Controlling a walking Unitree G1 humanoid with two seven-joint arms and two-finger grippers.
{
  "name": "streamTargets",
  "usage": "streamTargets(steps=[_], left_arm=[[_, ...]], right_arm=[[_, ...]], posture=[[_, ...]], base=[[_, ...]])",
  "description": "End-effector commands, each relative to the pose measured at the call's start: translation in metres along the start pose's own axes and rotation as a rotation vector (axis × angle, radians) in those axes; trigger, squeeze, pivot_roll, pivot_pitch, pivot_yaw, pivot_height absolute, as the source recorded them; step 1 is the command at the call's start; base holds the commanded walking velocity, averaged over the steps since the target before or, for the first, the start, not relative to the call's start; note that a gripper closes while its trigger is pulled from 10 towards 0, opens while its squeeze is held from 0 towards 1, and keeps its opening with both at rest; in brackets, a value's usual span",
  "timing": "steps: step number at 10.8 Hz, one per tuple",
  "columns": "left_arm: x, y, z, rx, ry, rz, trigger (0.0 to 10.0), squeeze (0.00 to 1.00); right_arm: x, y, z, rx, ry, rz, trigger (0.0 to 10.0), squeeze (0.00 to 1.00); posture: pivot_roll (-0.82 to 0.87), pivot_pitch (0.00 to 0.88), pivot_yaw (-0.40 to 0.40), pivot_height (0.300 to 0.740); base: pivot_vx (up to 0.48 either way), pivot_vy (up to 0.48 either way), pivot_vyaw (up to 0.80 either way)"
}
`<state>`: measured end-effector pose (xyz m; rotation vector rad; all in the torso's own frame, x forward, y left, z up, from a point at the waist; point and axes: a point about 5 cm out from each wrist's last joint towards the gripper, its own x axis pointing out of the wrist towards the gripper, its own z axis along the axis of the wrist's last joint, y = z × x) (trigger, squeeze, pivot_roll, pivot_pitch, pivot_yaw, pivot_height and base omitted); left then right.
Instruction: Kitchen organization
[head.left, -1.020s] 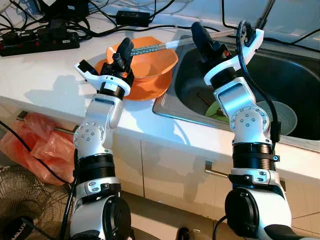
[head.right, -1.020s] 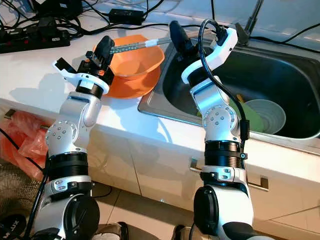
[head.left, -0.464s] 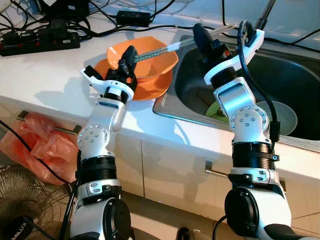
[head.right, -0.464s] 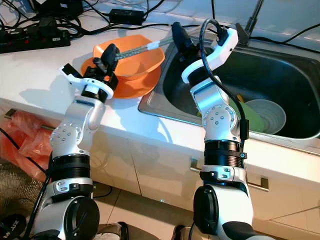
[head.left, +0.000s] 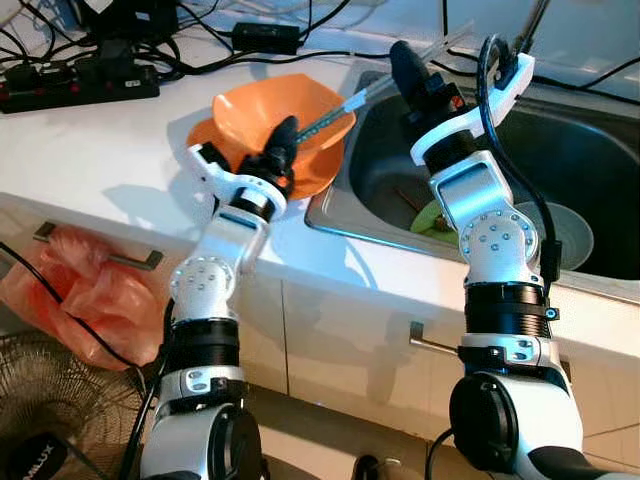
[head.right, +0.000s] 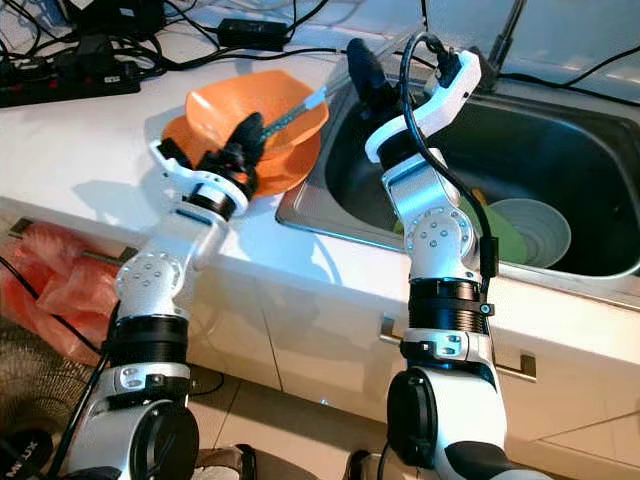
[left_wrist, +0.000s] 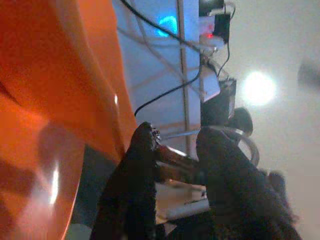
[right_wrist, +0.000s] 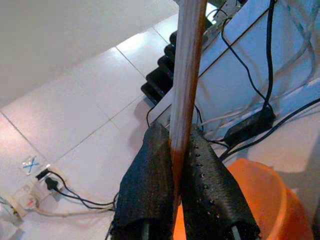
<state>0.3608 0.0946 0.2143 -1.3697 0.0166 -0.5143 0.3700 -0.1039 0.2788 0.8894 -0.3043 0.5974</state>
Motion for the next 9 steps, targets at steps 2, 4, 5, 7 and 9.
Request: streamTargets(steps=[2,4,5,7,9], left_arm=[[0.001,-0.006,-0.026,0.006,0.077,-0.041,10.0,1.0],[0.001,-0.007,-0.027,0.025,0.078,-0.046,10.0,1.0],[0.0,-0.008,-0.026,0.049,0.08,-0.054,10.0,1.0],[-0.002,-0.014,-0.03,0.132,0.112,-0.088,10.0,1.0],[-0.002,-0.014,-0.033,0.155,0.124,-0.095,10.0,1.0]], right_arm=[[0.002,-0.003,0.001,-0.04,-0.007,-0.049,0.0,0.0],[0.001,-0.011,0.004,-0.06,-0.023,-0.104,0.0,0.0],[0.001,-0.015,0.005,-0.073,-0.032,-0.135,0.0,0.0],[-0.002,-0.029,0.013,-0.111,-0.077,-0.246,0.0,0.0],[-0.009,-0.05,0.028,-0.111,-0.161,-0.408,0.0,0.0]], posture=[[0.02,0.114,0.005,0.74],[0.02,0.114,0.004,0.74],[0.02,0.113,0.002,0.74],[0.02,0.113,0.002,0.74],[0.02,0.113,0.004,0.74]], base=[[0.0,0.0,0.0],[0.0,0.0,0.0],[0.0,0.0,0.0],[0.0,0.0,0.0],[0.0,0.0,0.0]])
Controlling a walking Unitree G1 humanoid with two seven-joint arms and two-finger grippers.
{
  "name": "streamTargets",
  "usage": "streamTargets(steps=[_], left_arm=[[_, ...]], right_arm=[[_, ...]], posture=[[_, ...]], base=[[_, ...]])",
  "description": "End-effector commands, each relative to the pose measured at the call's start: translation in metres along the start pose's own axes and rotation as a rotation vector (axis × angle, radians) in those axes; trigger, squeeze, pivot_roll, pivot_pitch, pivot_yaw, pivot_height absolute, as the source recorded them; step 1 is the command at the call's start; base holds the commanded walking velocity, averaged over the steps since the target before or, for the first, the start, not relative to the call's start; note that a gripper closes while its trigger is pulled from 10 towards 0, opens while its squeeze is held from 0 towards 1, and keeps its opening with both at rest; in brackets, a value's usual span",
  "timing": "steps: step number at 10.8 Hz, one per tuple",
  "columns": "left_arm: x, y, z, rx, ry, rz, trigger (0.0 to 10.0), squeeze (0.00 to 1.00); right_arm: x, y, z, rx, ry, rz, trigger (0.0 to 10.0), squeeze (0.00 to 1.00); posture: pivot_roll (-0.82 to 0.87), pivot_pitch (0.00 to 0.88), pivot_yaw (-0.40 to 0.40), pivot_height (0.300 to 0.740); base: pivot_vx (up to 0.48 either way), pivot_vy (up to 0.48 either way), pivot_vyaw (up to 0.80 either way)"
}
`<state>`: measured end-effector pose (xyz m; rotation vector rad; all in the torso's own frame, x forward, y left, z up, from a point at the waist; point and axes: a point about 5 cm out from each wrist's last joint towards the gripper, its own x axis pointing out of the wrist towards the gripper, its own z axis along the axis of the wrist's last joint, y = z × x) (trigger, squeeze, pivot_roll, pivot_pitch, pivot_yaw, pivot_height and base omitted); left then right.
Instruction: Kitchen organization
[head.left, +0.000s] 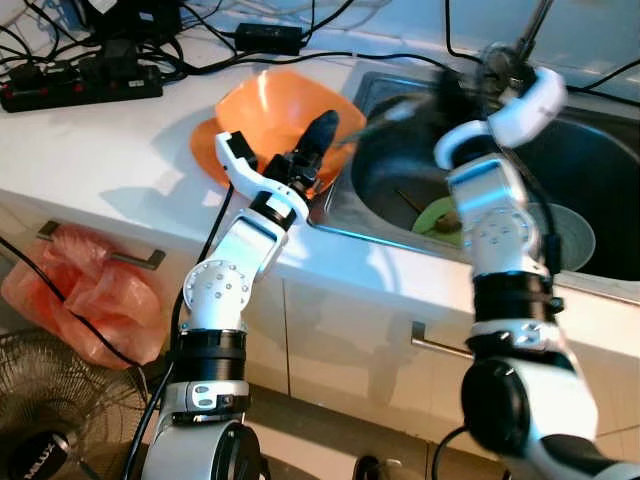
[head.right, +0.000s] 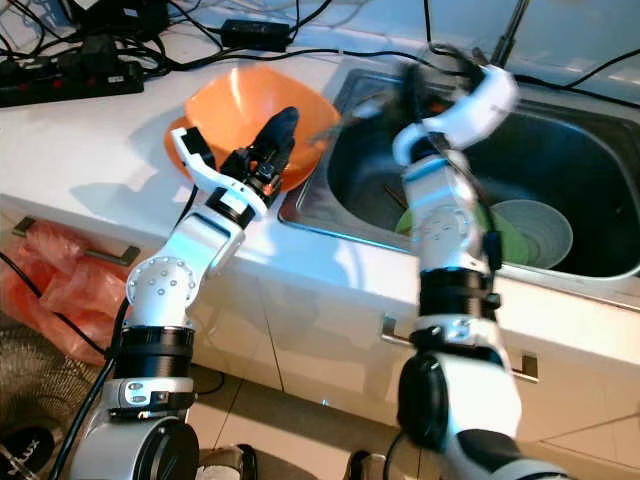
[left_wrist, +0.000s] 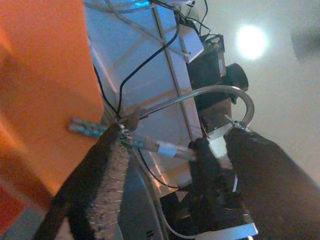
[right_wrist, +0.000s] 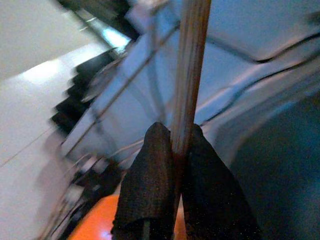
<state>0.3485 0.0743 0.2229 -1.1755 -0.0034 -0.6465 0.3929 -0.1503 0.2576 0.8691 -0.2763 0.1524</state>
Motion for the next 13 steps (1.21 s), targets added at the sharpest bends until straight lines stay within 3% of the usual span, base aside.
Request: streamTargets(steps=[1,8,10,11,13], left_arm=[[0.0,-0.002,-0.012,-0.011,0.02,-0.008,10.0,1.0],[-0.002,0.004,-0.013,0.018,0.014,0.033,10.0,1.0],[-0.002,0.004,-0.014,0.019,0.015,0.037,10.0,1.0],[-0.002,0.005,-0.014,0.022,0.017,0.039,10.0,1.0],[-0.001,0.006,-0.014,0.025,0.013,0.047,10.0,1.0]], right_arm=[[0.001,-0.011,0.009,0.013,-0.036,-0.067,0.0,0.0],[0.004,-0.013,0.01,0.028,-0.063,-0.088,0.0,0.0],[0.007,-0.01,0.016,0.069,-0.085,-0.072,0.0,0.0],[0.01,-0.004,0.025,0.131,-0.109,-0.056,0.0,0.0],[0.017,0.017,0.038,0.168,-0.13,0.028,0.0,0.0]], posture=[[0.02,0.112,0.004,0.74],[0.02,0.116,0.001,0.74],[0.02,0.117,-0.001,0.74],[0.02,0.117,-0.001,0.74],[0.02,0.115,-0.009,0.74]], base=[[0.0,0.0,0.0],[0.0,0.0,0.0],[0.0,0.0,0.0],[0.0,0.0,0.0],[0.0,0.0,0.0]])
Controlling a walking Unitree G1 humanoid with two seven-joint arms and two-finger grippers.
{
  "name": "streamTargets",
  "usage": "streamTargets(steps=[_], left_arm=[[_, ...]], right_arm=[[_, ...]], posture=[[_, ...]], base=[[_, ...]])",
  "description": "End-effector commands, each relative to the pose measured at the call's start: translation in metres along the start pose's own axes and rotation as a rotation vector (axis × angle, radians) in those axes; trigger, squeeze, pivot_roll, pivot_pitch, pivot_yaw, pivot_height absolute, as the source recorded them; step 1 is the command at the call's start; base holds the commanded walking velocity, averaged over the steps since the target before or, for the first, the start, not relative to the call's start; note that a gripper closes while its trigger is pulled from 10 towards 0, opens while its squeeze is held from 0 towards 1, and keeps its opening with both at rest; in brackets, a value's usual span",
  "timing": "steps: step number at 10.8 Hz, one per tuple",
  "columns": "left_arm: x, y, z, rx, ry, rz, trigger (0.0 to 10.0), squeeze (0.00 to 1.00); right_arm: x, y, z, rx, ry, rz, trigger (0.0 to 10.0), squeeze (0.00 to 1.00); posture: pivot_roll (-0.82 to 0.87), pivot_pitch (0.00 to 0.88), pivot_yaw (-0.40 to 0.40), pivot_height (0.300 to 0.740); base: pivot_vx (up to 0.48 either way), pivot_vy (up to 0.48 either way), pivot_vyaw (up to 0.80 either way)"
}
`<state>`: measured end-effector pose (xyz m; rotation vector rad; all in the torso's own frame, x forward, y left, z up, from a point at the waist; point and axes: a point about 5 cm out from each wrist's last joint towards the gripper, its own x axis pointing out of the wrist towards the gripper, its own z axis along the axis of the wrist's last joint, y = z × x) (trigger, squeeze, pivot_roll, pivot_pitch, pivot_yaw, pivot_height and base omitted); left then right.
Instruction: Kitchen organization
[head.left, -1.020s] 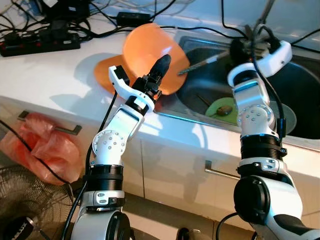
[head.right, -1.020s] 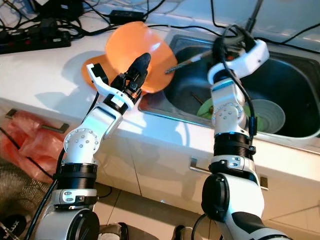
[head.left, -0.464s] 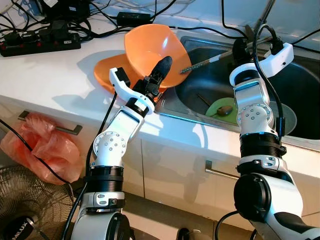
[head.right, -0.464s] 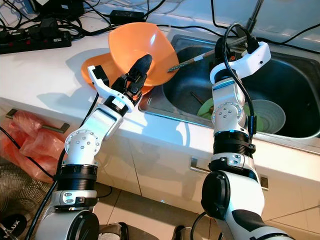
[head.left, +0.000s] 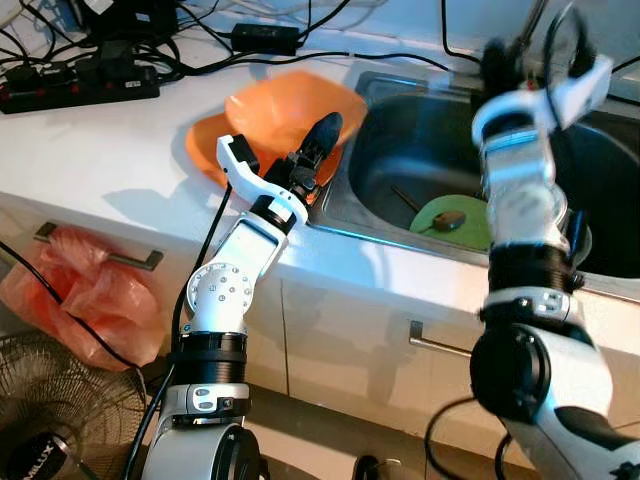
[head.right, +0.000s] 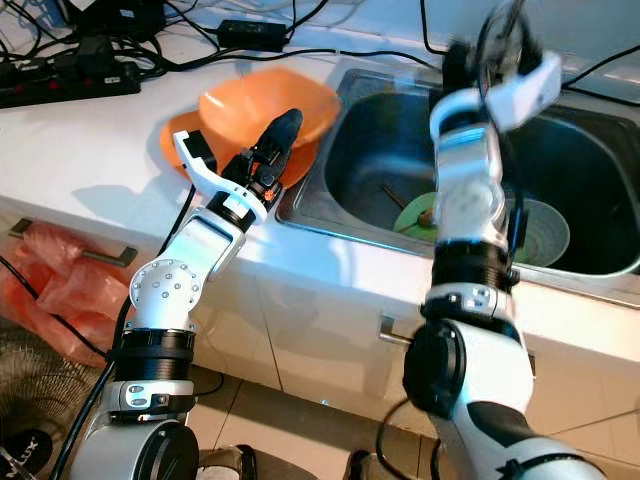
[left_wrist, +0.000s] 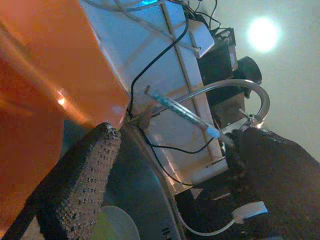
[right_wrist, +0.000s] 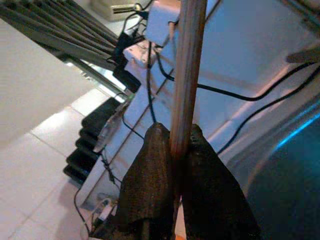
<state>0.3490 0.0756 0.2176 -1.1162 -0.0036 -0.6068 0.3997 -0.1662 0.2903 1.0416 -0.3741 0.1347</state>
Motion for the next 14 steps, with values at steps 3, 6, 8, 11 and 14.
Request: streamTargets(steps=[3,6,8,11,14], left_arm=[[0.0,0.0,-0.013,-0.033,0.011,0.006,10.0,1.0],[-0.003,0.0,-0.011,-0.005,0.019,-0.002,10.0,1.0],[-0.01,-0.003,-0.013,0.131,0.078,-0.009,10.0,1.0],[-0.022,-0.004,-0.003,0.56,0.143,0.013,10.0,1.0],[-0.037,-0.001,0.015,0.86,0.138,0.089,10.0,1.0]], right_arm=[[0.002,-0.006,0.028,-0.112,-0.071,0.003,0.0,0.0],[-0.008,-0.038,0.063,-0.387,-0.137,-0.081,0.0,0.0],[-0.019,-0.064,0.061,-0.66,-0.067,-0.136,0.0,0.0],[-0.036,-0.097,0.027,-0.876,0.171,-0.175,0.0,0.0],[-0.049,-0.115,0.0,-0.94,0.354,-0.158,6.7,0.0]], posture=[[0.01,0.112,-0.013,0.74],[0.02,0.114,-0.003,0.74],[0.03,0.122,0.005,0.74],[0.06,0.137,0.024,0.74],[0.09,0.146,0.036,0.74]], base=[[0.0,0.0,0.0],[0.0,0.0,0.0],[0.0,0.0,0.0],[0.0,0.0,0.0],[0.0,0.0,0.0]])
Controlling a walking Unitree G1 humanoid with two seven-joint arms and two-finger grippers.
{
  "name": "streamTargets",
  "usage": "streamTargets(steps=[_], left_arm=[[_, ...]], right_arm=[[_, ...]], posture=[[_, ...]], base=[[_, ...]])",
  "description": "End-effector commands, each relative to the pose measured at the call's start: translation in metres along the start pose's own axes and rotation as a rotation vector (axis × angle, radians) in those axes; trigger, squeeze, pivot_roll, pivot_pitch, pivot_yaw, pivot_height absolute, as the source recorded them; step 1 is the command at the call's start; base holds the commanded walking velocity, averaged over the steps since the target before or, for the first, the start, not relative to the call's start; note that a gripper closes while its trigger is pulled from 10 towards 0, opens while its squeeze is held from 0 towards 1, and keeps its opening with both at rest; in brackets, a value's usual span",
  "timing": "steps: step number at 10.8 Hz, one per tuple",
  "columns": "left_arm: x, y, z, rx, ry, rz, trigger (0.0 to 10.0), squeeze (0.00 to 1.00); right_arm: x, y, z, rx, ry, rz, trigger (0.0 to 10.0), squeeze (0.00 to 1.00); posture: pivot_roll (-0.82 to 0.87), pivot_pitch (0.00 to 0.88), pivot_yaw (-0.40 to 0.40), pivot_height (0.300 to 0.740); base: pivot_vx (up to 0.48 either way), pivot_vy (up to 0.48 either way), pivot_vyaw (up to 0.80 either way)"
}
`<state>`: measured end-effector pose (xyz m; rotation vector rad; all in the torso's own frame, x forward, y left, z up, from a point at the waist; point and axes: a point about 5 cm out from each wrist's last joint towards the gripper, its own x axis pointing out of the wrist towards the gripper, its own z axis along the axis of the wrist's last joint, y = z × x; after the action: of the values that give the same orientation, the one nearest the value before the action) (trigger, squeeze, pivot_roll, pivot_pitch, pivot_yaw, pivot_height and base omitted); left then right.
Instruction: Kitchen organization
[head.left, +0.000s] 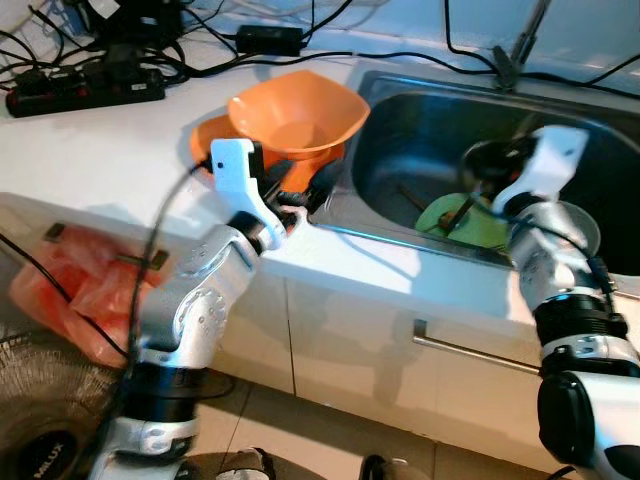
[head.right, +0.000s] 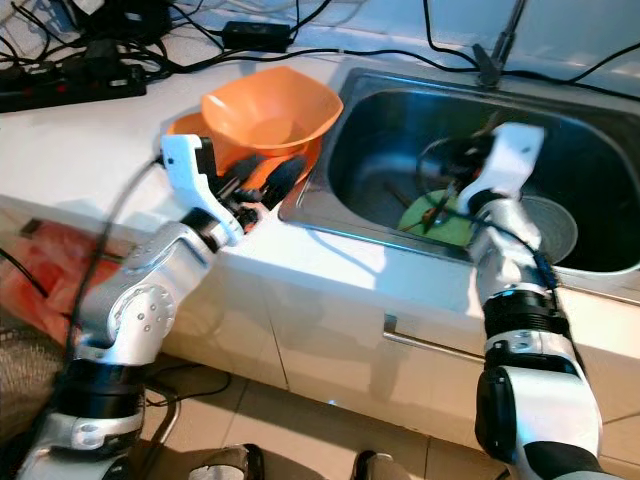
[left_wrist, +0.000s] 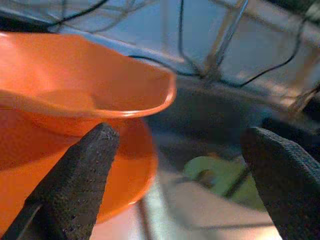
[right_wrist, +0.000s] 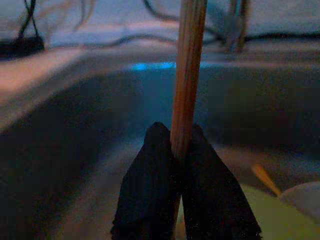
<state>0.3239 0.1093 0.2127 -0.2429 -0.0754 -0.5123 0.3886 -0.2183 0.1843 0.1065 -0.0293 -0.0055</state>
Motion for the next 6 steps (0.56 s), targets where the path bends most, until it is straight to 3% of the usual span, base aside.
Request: streamTargets(steps=[1,2,3,6], left_arm=[[-0.004,-0.002,0.002,0.05,-0.003,0.005,10.0,1.0],[-0.006,0.0,0.003,0.077,0.002,0.009,10.0,1.0],[-0.009,0.003,0.004,0.118,0.015,0.011,10.0,1.0],[-0.012,0.003,0.013,0.156,-0.014,0.008,10.0,1.0]], right_arm=[[-0.001,0.003,-0.01,-0.018,0.045,0.022,10.0,0.0],[-0.001,0.006,-0.012,-0.012,0.059,0.041,10.0,0.0],[0.001,0.013,-0.015,-0.012,0.071,0.053,10.0,1.0],[0.002,0.028,-0.019,0.007,0.076,0.102,10.0,1.0]], posture=[[0.1,0.149,0.038,0.74],[0.11,0.15,0.038,0.74],[0.13,0.153,0.045,0.74],[0.13,0.154,0.045,0.74]], base=[[0.0,0.0,0.0],[0.0,0.0,0.0],[0.0,0.0,0.0],[0.0,0.0,0.0]])
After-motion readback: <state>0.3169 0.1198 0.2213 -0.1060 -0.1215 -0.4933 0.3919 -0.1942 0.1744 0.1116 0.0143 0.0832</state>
